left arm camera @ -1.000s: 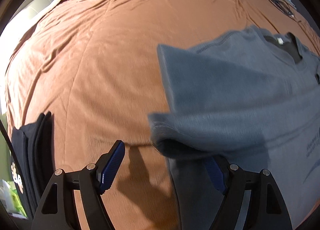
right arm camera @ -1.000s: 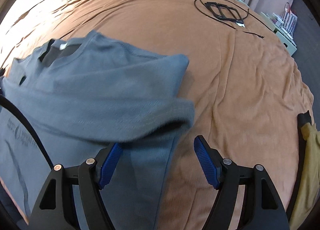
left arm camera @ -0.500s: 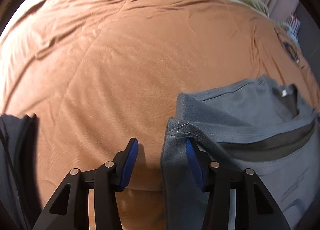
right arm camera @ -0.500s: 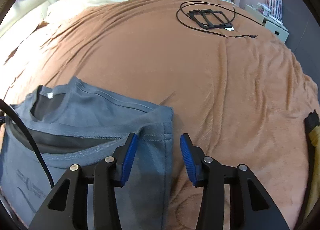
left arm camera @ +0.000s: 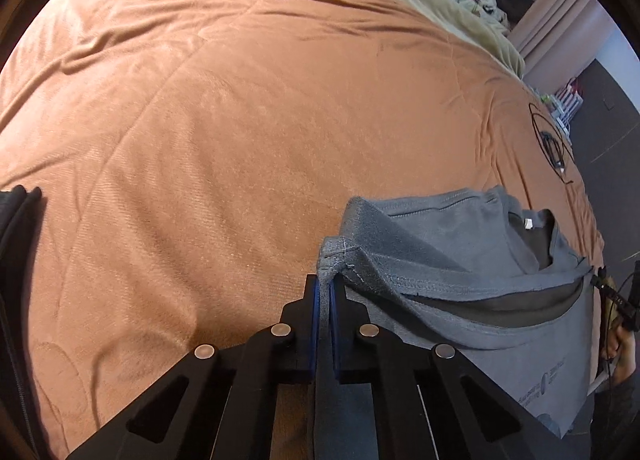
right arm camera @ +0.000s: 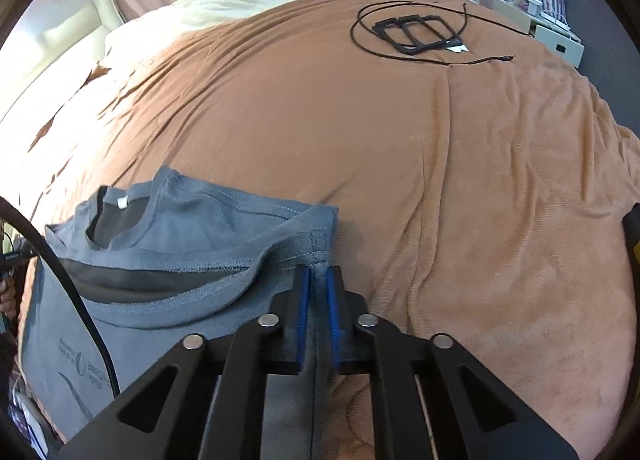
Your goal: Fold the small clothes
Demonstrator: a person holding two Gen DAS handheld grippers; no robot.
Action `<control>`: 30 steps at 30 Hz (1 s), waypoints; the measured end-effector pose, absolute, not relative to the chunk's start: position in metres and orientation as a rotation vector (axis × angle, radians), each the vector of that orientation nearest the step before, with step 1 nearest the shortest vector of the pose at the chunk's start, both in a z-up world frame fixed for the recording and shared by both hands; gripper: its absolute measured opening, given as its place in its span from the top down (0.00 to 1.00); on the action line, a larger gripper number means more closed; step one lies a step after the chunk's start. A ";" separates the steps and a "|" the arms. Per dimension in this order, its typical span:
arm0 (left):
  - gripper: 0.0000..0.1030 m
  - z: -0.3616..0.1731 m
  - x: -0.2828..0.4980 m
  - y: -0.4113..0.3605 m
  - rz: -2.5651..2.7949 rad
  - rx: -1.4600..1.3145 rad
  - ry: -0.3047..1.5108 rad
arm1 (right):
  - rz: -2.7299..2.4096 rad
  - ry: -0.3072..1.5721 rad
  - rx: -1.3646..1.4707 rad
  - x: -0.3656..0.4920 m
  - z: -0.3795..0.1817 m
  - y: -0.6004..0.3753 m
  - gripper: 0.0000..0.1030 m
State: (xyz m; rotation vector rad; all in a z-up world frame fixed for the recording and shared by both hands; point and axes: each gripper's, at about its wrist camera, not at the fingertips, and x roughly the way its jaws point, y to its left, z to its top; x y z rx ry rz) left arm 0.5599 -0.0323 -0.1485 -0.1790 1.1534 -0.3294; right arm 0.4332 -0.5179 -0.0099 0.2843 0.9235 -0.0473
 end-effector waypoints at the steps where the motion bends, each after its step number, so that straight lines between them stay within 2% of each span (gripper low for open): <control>1: 0.96 -0.146 0.559 -0.031 -0.324 -0.174 1.147 | -0.047 0.919 0.287 0.432 -0.009 -0.518 0.97; 11: 0.97 -0.093 0.534 -0.029 -0.295 -0.132 1.028 | -0.084 0.809 0.277 0.393 0.024 -0.509 0.99; 18: 0.97 -0.063 0.549 -0.035 -0.274 -0.127 0.966 | -0.126 0.747 0.282 0.380 0.047 -0.510 0.99; 30: 0.97 -0.087 0.615 -0.066 -0.224 -0.066 0.984 | -0.181 0.790 0.278 0.439 0.033 -0.516 0.99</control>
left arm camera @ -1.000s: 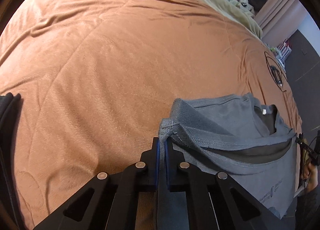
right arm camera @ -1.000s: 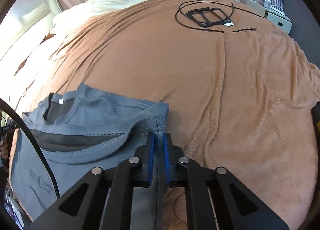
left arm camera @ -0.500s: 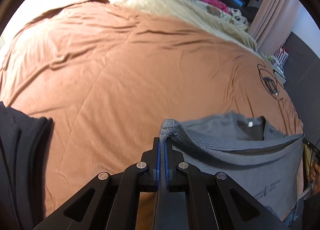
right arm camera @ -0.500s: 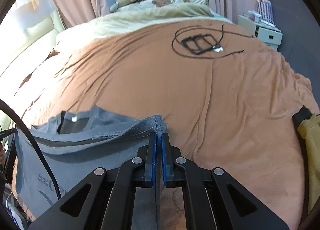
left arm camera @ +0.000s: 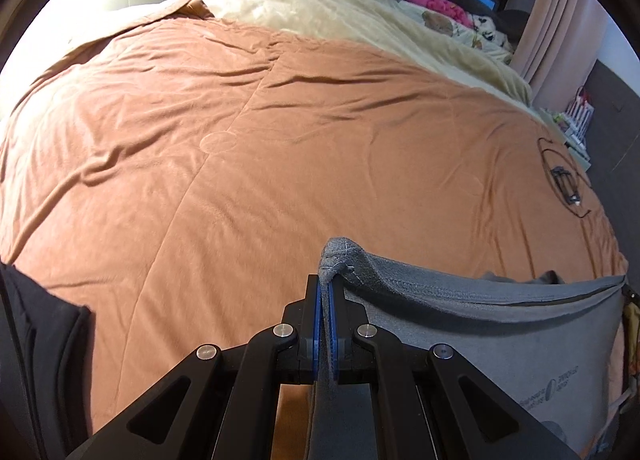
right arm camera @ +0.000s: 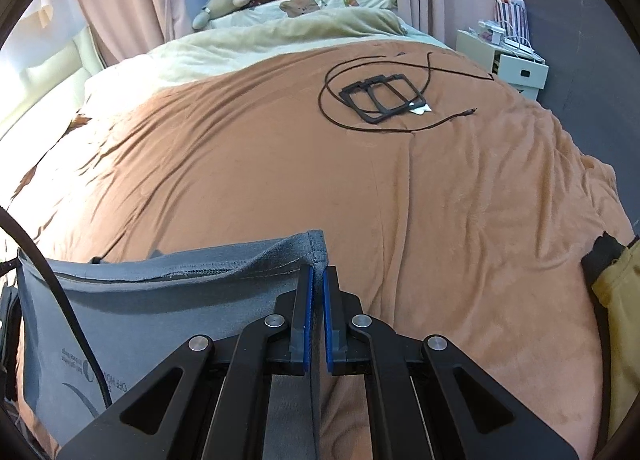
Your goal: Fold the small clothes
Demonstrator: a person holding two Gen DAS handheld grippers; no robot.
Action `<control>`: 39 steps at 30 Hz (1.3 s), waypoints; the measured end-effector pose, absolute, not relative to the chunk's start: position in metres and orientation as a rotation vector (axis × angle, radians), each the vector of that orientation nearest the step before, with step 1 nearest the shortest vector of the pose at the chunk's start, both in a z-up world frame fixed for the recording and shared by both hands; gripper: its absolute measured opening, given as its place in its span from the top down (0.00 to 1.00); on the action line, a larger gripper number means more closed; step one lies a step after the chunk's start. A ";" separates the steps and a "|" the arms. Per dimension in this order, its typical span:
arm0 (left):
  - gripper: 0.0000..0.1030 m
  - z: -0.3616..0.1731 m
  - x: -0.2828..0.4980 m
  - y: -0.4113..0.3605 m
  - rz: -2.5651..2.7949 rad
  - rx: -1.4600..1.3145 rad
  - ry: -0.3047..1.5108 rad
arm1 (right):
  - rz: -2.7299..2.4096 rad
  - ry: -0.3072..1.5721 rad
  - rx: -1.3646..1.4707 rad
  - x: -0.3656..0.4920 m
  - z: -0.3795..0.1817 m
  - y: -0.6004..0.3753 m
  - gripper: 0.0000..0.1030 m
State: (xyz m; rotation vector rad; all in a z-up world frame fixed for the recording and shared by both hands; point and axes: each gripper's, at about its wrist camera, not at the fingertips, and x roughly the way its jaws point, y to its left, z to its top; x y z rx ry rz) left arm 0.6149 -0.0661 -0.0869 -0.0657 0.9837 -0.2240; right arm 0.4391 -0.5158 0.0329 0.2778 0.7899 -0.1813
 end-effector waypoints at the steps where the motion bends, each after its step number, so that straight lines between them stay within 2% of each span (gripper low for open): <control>1: 0.97 -0.091 0.620 -0.068 -0.216 -0.061 0.989 | -0.185 0.795 0.279 0.445 0.030 -0.516 0.99; 9: 0.97 -0.135 0.648 -0.079 -0.160 0.000 1.073 | -0.219 0.853 0.254 0.493 0.005 -0.518 0.99; 12: 0.91 -0.150 0.651 -0.084 -0.142 0.029 1.133 | -0.232 0.918 0.218 0.512 -0.011 -0.513 0.98; 15: 0.89 -0.146 0.641 -0.084 -0.113 0.057 1.116 | -0.262 0.930 0.216 0.515 -0.009 -0.510 0.95; 18: 0.88 -0.129 0.626 -0.083 -0.137 0.065 1.086 | -0.238 0.901 0.209 0.505 0.005 -0.505 0.75; 19: 0.88 -0.125 0.623 -0.082 -0.150 0.063 1.081 | -0.231 0.890 0.194 0.501 0.011 -0.501 0.74; 26: 0.88 -0.109 0.591 -0.091 -0.245 0.079 1.101 | -0.141 0.883 0.193 0.468 0.025 -0.488 0.74; 33: 0.88 -0.135 0.578 -0.100 -0.267 0.112 1.189 | -0.051 0.957 0.177 0.452 0.017 -0.477 0.74; 39: 0.88 -0.163 0.584 -0.094 -0.221 0.130 1.240 | -0.055 1.046 0.132 0.472 -0.007 -0.474 0.74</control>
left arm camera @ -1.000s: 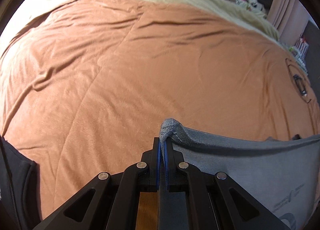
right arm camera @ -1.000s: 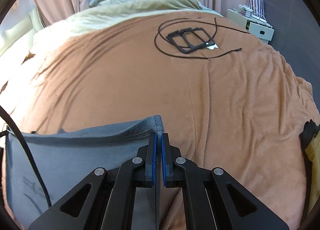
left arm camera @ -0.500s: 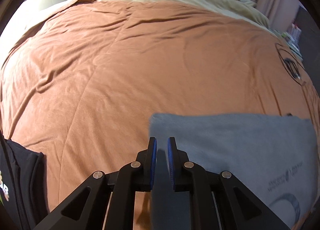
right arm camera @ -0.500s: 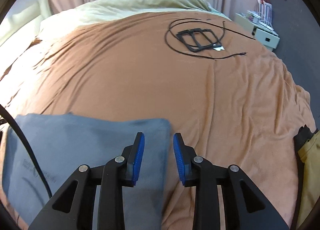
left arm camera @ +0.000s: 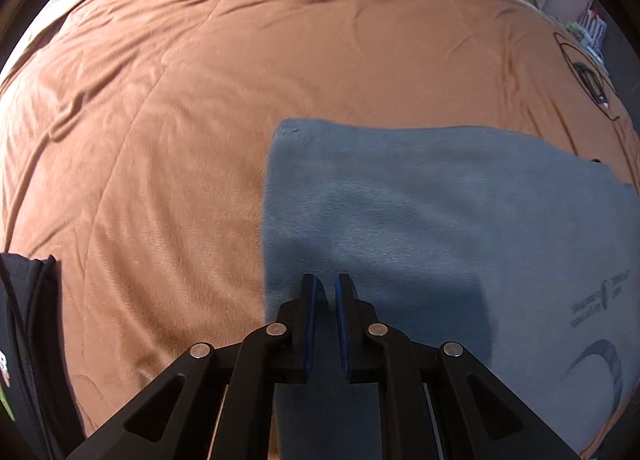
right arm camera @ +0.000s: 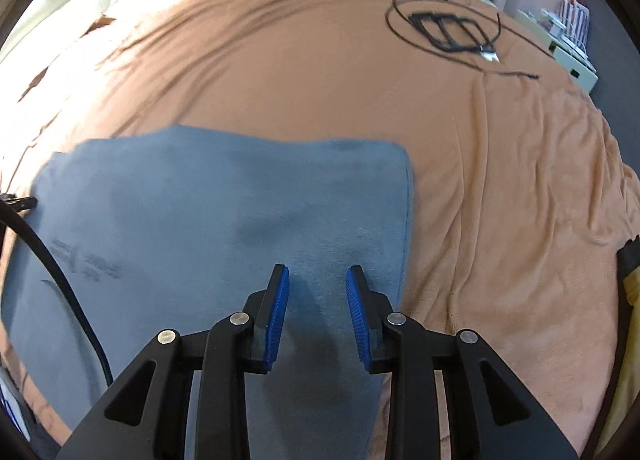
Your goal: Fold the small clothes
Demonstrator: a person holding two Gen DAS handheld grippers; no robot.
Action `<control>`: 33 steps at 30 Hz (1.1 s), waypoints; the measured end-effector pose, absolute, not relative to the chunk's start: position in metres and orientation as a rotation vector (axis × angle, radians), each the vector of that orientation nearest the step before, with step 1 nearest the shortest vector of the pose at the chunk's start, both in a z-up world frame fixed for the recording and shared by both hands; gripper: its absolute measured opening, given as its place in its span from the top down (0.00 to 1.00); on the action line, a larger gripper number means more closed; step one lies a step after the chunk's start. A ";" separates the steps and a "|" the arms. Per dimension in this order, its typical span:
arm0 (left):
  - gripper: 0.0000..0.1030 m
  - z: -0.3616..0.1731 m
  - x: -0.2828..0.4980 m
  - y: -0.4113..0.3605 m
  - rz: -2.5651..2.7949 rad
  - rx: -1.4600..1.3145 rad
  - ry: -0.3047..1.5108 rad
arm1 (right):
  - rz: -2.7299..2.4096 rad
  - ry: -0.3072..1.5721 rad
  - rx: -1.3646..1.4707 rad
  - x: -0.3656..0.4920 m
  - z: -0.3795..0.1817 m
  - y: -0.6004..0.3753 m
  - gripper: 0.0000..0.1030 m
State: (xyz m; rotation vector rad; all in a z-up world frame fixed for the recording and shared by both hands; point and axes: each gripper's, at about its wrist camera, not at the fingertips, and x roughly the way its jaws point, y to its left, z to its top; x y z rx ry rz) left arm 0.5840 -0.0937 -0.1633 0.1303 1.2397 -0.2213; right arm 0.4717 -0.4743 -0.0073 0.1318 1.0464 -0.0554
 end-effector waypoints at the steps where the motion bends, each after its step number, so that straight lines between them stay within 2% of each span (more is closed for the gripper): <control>1: 0.88 -0.164 0.586 -0.092 -0.218 0.122 1.231 | -0.065 1.050 0.143 0.475 -0.011 -0.478 0.75; 4: 0.91 -0.164 0.590 -0.089 -0.194 0.105 1.201 | -0.098 1.035 0.164 0.485 -0.015 -0.487 0.78; 13: 0.92 -0.157 0.610 -0.096 -0.059 0.151 1.126 | -0.246 1.012 0.203 0.511 -0.018 -0.507 0.78; 20: 0.92 -0.125 0.596 -0.123 -0.104 0.208 1.082 | -0.208 0.972 0.175 0.500 0.010 -0.486 0.78; 24: 0.91 -0.128 0.590 -0.145 -0.219 0.153 1.133 | -0.123 0.960 0.182 0.491 0.019 -0.468 0.77; 26: 0.84 -0.130 0.586 -0.159 -0.255 0.160 1.145 | -0.078 0.963 0.183 0.490 0.021 -0.456 0.76; 28: 0.64 -0.133 0.583 -0.170 -0.276 0.168 1.144 | -0.036 0.975 0.175 0.491 0.021 -0.445 0.76; 29: 0.60 -0.134 0.582 -0.175 -0.283 0.169 1.142 | -0.024 0.982 0.170 0.492 0.020 -0.441 0.76; 30: 0.57 -0.135 0.581 -0.181 -0.292 0.169 1.138 | -0.009 0.993 0.165 0.495 0.018 -0.435 0.76; 33: 0.57 -0.139 0.578 -0.194 -0.319 0.170 1.144 | 0.021 1.008 0.134 0.504 0.016 -0.419 0.76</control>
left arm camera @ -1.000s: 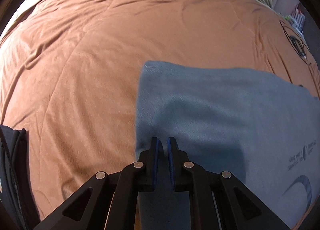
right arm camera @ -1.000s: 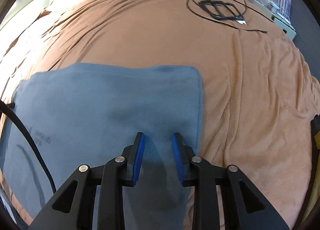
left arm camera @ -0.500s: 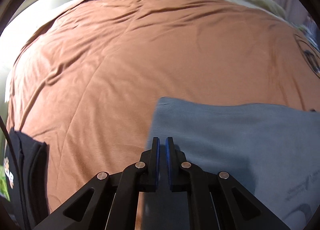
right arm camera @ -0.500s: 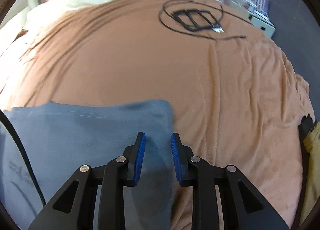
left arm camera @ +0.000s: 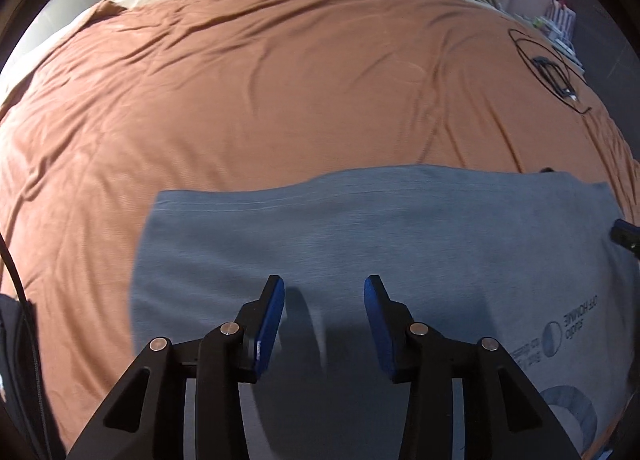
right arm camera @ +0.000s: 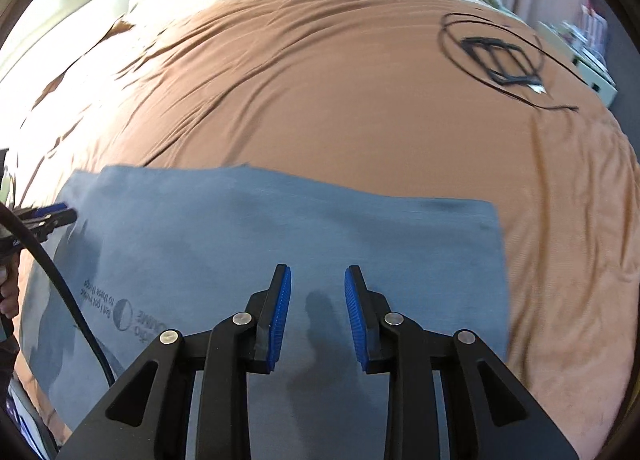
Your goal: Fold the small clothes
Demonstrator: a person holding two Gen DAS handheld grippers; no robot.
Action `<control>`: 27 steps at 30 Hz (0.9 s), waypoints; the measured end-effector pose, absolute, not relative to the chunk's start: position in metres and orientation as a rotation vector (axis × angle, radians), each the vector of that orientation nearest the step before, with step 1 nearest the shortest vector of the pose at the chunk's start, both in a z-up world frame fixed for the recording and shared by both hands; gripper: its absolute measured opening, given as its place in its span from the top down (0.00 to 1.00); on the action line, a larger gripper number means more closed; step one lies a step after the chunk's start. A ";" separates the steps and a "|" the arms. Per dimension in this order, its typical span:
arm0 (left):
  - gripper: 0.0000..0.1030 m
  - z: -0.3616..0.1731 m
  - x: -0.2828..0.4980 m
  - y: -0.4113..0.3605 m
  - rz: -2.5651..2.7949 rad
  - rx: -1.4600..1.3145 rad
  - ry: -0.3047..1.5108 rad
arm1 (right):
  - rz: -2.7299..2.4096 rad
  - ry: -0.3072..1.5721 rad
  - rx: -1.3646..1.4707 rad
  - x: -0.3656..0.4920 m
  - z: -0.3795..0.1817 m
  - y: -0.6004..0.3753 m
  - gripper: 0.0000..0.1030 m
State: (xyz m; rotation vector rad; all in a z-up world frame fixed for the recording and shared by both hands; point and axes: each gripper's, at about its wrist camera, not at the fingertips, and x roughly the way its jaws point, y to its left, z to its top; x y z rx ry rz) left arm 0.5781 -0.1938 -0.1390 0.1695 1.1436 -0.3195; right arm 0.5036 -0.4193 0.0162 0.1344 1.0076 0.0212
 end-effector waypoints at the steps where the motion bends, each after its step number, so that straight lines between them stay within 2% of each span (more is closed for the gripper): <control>1: 0.57 -0.141 0.578 -0.198 -0.327 0.175 1.145 | 0.027 1.015 0.126 0.507 0.014 -0.416 0.76; 13: 0.57 -0.163 0.597 -0.239 -0.312 0.241 1.125 | -0.018 1.056 0.074 0.569 -0.017 -0.389 0.76; 27: 0.57 -0.156 0.615 -0.247 -0.280 0.211 1.105 | -0.101 1.018 0.084 0.606 -0.017 -0.374 0.76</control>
